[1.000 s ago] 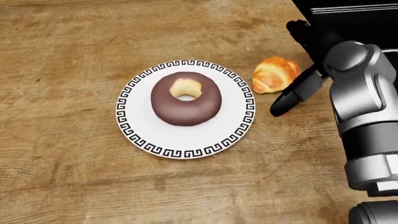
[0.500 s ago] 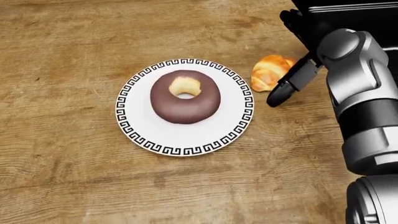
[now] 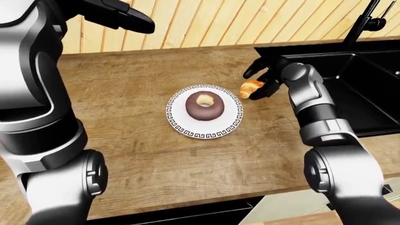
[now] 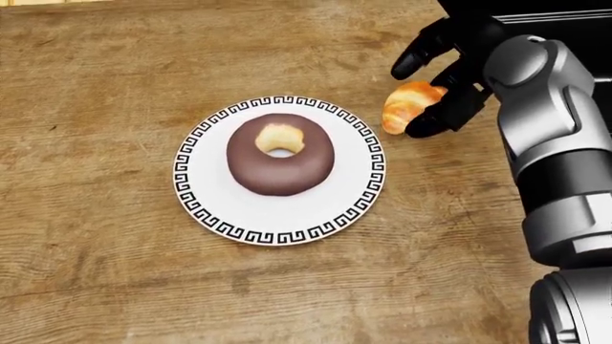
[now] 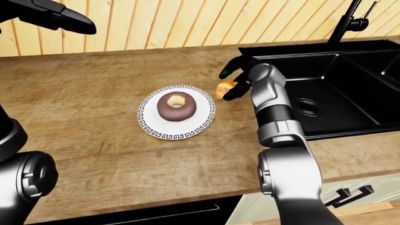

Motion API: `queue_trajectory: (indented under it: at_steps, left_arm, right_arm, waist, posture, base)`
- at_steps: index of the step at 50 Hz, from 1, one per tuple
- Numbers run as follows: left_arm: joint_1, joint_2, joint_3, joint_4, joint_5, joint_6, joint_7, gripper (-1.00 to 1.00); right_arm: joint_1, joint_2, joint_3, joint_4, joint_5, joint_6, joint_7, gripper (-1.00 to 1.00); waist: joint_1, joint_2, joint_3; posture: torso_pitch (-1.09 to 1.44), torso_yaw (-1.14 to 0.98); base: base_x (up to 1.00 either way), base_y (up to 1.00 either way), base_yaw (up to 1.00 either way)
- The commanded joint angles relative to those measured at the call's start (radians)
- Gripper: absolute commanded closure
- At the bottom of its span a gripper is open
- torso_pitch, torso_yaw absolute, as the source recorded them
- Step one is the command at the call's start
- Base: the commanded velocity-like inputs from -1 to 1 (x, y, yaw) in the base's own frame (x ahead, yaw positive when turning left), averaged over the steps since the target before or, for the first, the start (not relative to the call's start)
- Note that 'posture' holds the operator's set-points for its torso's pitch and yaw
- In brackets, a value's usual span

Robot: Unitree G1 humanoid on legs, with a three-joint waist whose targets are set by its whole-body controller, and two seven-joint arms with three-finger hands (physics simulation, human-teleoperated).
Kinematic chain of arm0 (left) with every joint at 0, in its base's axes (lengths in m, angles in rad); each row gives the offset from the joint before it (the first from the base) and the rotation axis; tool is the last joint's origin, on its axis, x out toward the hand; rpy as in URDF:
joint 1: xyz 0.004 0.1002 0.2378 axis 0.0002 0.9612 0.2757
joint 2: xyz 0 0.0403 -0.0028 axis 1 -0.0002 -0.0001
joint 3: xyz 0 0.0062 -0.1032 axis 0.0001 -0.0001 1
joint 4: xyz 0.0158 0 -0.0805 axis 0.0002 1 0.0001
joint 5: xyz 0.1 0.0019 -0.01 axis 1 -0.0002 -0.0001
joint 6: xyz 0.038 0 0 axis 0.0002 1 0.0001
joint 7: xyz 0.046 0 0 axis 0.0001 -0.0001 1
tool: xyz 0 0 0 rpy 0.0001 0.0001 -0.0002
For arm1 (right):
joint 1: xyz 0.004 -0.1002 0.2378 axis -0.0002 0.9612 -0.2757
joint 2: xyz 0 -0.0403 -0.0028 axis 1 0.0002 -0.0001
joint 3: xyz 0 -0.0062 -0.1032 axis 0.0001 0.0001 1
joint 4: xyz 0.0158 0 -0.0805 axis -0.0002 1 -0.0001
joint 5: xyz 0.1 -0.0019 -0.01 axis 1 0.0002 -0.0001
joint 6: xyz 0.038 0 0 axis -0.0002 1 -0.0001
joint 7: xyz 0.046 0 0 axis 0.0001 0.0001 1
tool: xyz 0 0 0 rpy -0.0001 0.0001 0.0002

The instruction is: Place the pastries on the plates.

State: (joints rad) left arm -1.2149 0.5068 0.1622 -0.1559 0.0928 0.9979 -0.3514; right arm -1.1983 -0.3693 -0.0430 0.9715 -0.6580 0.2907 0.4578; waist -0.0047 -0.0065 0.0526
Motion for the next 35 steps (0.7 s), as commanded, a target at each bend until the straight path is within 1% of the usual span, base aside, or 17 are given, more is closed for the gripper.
queue_trajectory:
  at_steps: [1,3,13,14,16,18,19,20,35]
  left_arm:
    - [-0.033,0.013,0.009,-0.018,0.004,-0.024,0.005,-1.0]
    - [-0.034,0.014,0.011,-0.017,0.003,-0.023,0.006,-1.0]
    - [-0.034,0.015,0.011,-0.017,0.001,-0.023,0.007,-1.0]
    - [-0.057,0.019,0.008,0.002,0.002,-0.023,0.008,-1.0]
    - [-0.06,0.02,0.007,0.006,0.002,-0.024,0.008,-1.0]
    - [-0.06,0.02,0.007,0.006,0.002,-0.024,0.008,-1.0]
    - [-0.063,0.022,0.007,0.007,0.003,-0.023,0.007,-1.0]
    - [-0.064,0.022,0.007,0.008,0.004,-0.024,0.007,-1.0]
    - [-0.064,0.022,0.007,0.008,0.005,-0.024,0.006,-1.0]
  right_arm:
    - [-0.025,-0.001,0.0,-0.017,0.005,0.0,0.025,0.22]
    - [-0.024,-0.001,0.0,-0.018,0.002,-0.001,0.025,0.26]
    - [-0.024,0.0,-0.002,-0.019,0.0,-0.001,0.026,0.26]
    - [-0.067,-0.008,-0.019,-0.019,0.012,0.021,0.026,0.91]
    - [-0.071,-0.009,-0.017,-0.015,0.016,0.021,0.024,0.91]
    - [-0.072,-0.01,-0.016,-0.014,0.018,0.021,0.023,0.91]
    - [-0.082,-0.014,-0.022,-0.025,0.023,0.03,0.02,1.0]
    - [-0.083,-0.012,-0.031,-0.03,0.036,0.041,0.016,1.0]
    - [-0.082,-0.016,-0.019,-0.033,0.051,0.046,0.013,1.0]
  waist:
    - [0.001,0.002,-0.026]
    - [0.001,0.002,-0.027]
    - [0.001,0.001,-0.027]
    - [0.001,0.001,-0.027]
    - [0.0,0.001,-0.028]
    - [0.001,0.002,-0.025]
    - [0.0,0.002,-0.024]
    - [0.0,0.003,-0.023]
    - [0.0,0.006,-0.019]
  posture:
    - [0.01,0.0]
    - [0.01,0.0]
    - [0.01,0.0]
    - [0.01,0.0]
    - [0.01,0.0]
    - [0.01,0.0]
    - [0.01,0.0]
    - [0.01,0.0]
    - [0.01,0.0]
  base:
    - [0.0,0.0,0.0]
    - [0.0,0.0,0.0]
    - [0.0,0.0,0.0]
    - [0.0,0.0,0.0]
    - [0.0,0.0,0.0]
    - [0.0,0.0,0.0]
    - [0.0,0.0,0.0]
    - [0.0,0.0,0.0]
    - [0.0,0.0,0.0]
